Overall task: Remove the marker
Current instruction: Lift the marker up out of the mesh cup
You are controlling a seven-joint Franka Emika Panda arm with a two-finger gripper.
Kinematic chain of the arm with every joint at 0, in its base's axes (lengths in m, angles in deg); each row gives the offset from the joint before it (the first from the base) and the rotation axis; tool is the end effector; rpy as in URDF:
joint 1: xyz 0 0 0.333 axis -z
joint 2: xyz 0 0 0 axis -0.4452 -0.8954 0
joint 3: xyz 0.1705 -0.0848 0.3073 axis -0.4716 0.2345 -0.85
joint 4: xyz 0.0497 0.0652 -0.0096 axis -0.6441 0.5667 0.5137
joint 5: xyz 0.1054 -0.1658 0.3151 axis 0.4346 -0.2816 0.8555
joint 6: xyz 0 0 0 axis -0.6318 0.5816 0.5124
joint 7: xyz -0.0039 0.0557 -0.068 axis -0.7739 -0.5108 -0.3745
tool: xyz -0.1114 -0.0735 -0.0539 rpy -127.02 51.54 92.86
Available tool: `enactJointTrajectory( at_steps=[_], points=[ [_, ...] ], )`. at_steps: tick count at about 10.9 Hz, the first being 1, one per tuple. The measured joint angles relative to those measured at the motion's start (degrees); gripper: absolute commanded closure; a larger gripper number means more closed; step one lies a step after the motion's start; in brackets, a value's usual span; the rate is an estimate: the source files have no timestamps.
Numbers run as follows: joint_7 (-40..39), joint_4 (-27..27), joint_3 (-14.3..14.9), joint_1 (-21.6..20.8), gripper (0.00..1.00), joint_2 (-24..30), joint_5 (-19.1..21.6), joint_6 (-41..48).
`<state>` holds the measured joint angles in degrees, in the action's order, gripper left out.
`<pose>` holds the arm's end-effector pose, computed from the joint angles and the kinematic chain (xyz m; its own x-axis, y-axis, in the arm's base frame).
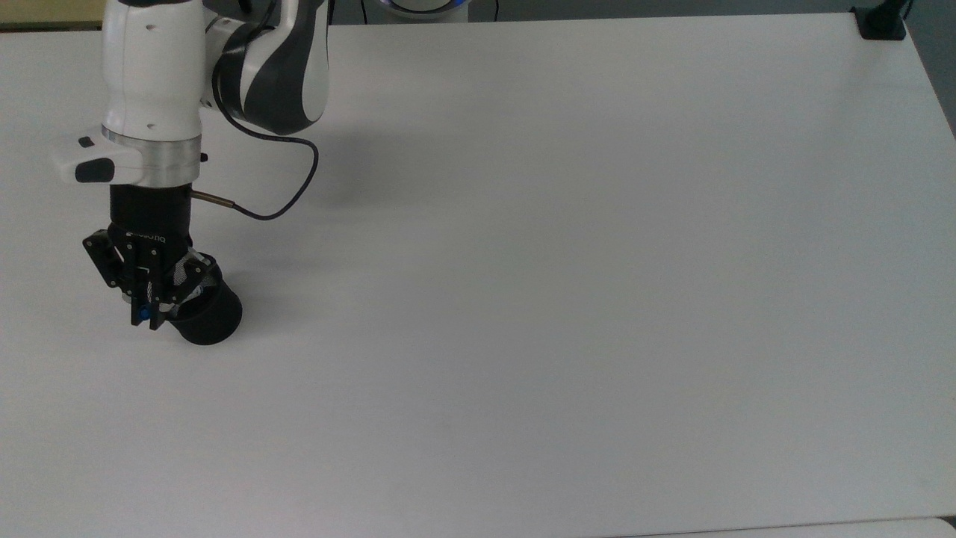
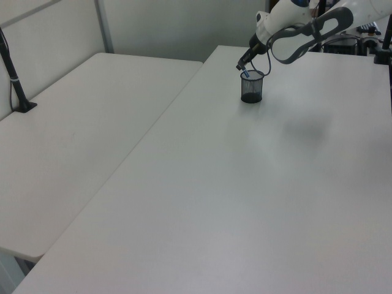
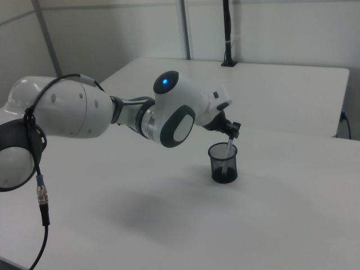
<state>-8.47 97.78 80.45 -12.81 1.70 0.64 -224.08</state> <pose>0.7282 -0.2114 0.4160 0.7655 -0.0658 0.6400 -0.1818 -0.9763 0.1170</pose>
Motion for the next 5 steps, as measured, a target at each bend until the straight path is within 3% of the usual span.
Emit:
enactJointTrajectory(
  at_steps=[3,5],
  points=[
    [2.62,-0.99,0.01,0.68,1.00,4.11,0.26,0.71],
    [4.21,-1.27,-0.28,0.61,1.00,10.27,0.31,9.49]
  ],
)
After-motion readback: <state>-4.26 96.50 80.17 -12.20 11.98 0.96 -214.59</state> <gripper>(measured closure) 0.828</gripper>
